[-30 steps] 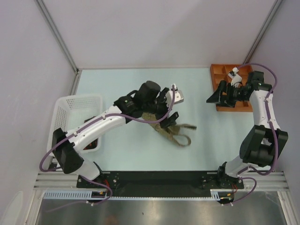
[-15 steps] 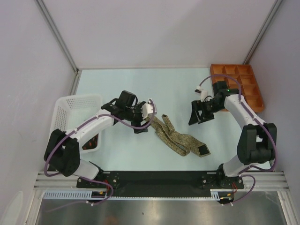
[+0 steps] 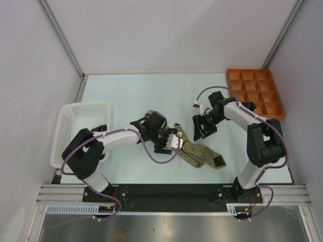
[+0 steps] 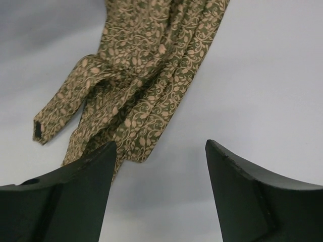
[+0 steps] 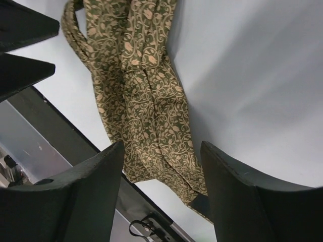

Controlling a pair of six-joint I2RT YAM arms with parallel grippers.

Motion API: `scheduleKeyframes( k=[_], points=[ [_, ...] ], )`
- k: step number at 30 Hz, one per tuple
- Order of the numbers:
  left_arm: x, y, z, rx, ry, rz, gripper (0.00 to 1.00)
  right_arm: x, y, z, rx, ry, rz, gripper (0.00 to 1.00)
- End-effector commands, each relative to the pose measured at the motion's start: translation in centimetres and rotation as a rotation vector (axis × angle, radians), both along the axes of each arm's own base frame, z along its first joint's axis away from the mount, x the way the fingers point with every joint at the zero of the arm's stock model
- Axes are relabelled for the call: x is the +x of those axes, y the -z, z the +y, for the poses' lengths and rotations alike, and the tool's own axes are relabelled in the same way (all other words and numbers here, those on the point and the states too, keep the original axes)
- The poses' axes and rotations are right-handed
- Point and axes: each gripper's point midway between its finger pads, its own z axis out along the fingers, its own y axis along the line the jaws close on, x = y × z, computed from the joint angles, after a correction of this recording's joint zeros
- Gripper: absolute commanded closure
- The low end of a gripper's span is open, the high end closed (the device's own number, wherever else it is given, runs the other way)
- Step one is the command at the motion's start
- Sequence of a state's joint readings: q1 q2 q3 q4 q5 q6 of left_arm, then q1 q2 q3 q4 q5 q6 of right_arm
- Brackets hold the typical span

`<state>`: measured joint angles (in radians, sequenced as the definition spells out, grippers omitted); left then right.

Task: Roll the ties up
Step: Flatten out the tie at the center of the board.

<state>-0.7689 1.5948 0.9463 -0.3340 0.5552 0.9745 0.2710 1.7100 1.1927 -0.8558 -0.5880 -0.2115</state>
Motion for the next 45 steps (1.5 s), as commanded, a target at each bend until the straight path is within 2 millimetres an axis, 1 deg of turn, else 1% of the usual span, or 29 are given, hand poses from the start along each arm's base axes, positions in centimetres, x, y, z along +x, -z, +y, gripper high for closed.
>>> scheduleKeyframes(
  k=[1, 5, 7, 8, 9, 11, 12, 15, 16, 18, 19, 21, 22, 23, 24, 25, 26, 27, 28, 31, 32, 35, 36, 38, 39, 40, 42, 43, 45],
  points=[
    [0.5, -0.4, -2.7, -0.039, 0.140, -0.112, 0.28, 0.3, 1.8, -0.6, -0.070, 0.001, 0.008, 0.34],
    [-0.4, 1.4, -3.0, 0.005, 0.200, -0.133, 0.40, -0.2, 3.9, -1.9, -0.150, -0.005, 0.032, 0.41],
    [0.1, 2.1, -2.8, 0.021, 0.184, -0.154, 0.51, -0.6, 4.7, -2.3, -0.180, -0.016, 0.046, 0.45],
    [0.2, 2.2, -2.6, 0.032, 0.176, -0.161, 0.57, -0.8, 5.3, -2.4, -0.201, -0.028, 0.053, 0.50],
    [0.4, 2.0, -2.3, 0.043, 0.163, -0.178, 0.66, -1.2, 5.9, -2.5, -0.216, -0.037, 0.066, 0.52],
    [0.3, 1.6, -1.3, 0.050, 0.152, -0.174, 0.72, -1.6, 6.9, -2.9, -0.247, -0.054, 0.075, 0.59],
    [-0.2, 0.9, -0.3, 0.049, 0.147, -0.170, 0.76, -1.7, 7.2, -3.0, -0.256, -0.059, 0.077, 0.62],
    [-0.5, 0.9, 2.7, 0.094, 0.103, -0.122, 0.83, -2.1, 8.3, -3.6, -0.292, -0.072, 0.085, 0.68],
    [0.2, 0.5, 3.8, 0.096, 0.068, -0.121, 0.84, -2.2, 8.5, -3.7, -0.297, -0.076, 0.086, 0.81],
    [0.3, 0.8, 5.5, 0.118, 0.033, -0.099, 0.87, -2.1, 8.9, -4.1, -0.321, -0.081, 0.084, 0.93],
    [1.0, 0.0, 6.3, 0.101, 0.003, -0.114, 0.88, -2.1, 9.0, -4.2, -0.323, -0.082, 0.084, 1.00],
    [0.9, -0.5, 6.7, 0.084, -0.005, -0.129, 0.82, -2.0, 8.8, -4.2, -0.312, -0.077, 0.080, 1.00],
    [0.6, -1.3, 6.3, 0.051, 0.009, -0.140, 0.76, -2.0, 8.6, -4.0, -0.301, -0.073, 0.081, 1.00],
    [0.3, -1.7, 5.9, 0.033, 0.009, -0.137, 0.60, -2.0, 8.2, -3.7, -0.278, -0.070, 0.081, 1.00],
    [0.5, -2.3, 5.1, 0.005, 0.011, -0.154, 0.55, -1.9, 7.9, -3.4, -0.266, -0.062, 0.081, 1.00],
    [-0.3, -2.5, 3.9, -0.009, 0.042, -0.158, 0.52, -1.8, 7.5, -3.2, -0.250, -0.061, 0.071, 1.00],
    [-0.4, -2.7, 3.0, -0.012, 0.055, -0.160, 0.48, -1.8, 7.0, -2.8, -0.225, -0.059, 0.073, 1.00],
    [-0.6, -2.8, 2.1, -0.017, 0.076, -0.171, 0.48, -1.8, 6.7, -2.6, -0.217, -0.051, 0.071, 1.00],
    [-1.6, -2.5, 0.8, -0.020, 0.118, -0.168, 0.47, -1.7, 6.2, -2.4, -0.202, -0.047, 0.063, 1.00],
    [-2.2, -1.1, -2.0, 0.007, 0.174, -0.172, 0.46, -1.4, 5.4, -2.2, -0.184, -0.033, 0.053, 1.00],
    [-1.8, -0.2, -2.9, 0.028, 0.183, -0.166, 0.45, -1.5, 5.3, -2.2, -0.185, -0.033, 0.056, 1.00],
    [-1.2, 0.2, -4.4, 0.038, 0.208, -0.183, 0.45, -1.1, 4.7, -2.3, -0.183, -0.025, 0.038, 1.00],
    [-1.0, 1.0, -4.6, 0.056, 0.216, -0.179, 0.44, -1.1, 4.6, -2.4, -0.182, -0.023, 0.033, 1.00],
    [-0.5, 1.2, -5.2, 0.060, 0.228, -0.200, 0.44, -1.2, 4.4, -2.4, -0.184, -0.027, 0.032, 1.00],
    [-0.4, 1.9, -5.2, 0.078, 0.234, -0.199, 0.45, -1.3, 4.5, -2.4, -0.187, -0.028, 0.030, 1.00],
    [-0.1, 1.9, -5.4, 0.080, 0.243, -0.212, 0.49, -1.3, 4.5, -2.5, -0.191, -0.033, 0.028, 1.00],
    [-0.3, 2.5, -4.8, 0.121, 0.250, -0.204, 0.62, -1.3, 4.9, -2.9, -0.209, -0.033, 0.025, 1.00],
    [-0.5, 2.5, -4.4, 0.133, 0.257, -0.202, 0.75, -1.3, 5.2, -3.1, -0.219, -0.035, 0.025, 1.00],
    [-1.0, 2.3, -3.0, 0.154, 0.258, -0.192, 0.81, -1.3, 5.6, -3.5, -0.230, -0.034, 0.026, 1.00]
  ],
)
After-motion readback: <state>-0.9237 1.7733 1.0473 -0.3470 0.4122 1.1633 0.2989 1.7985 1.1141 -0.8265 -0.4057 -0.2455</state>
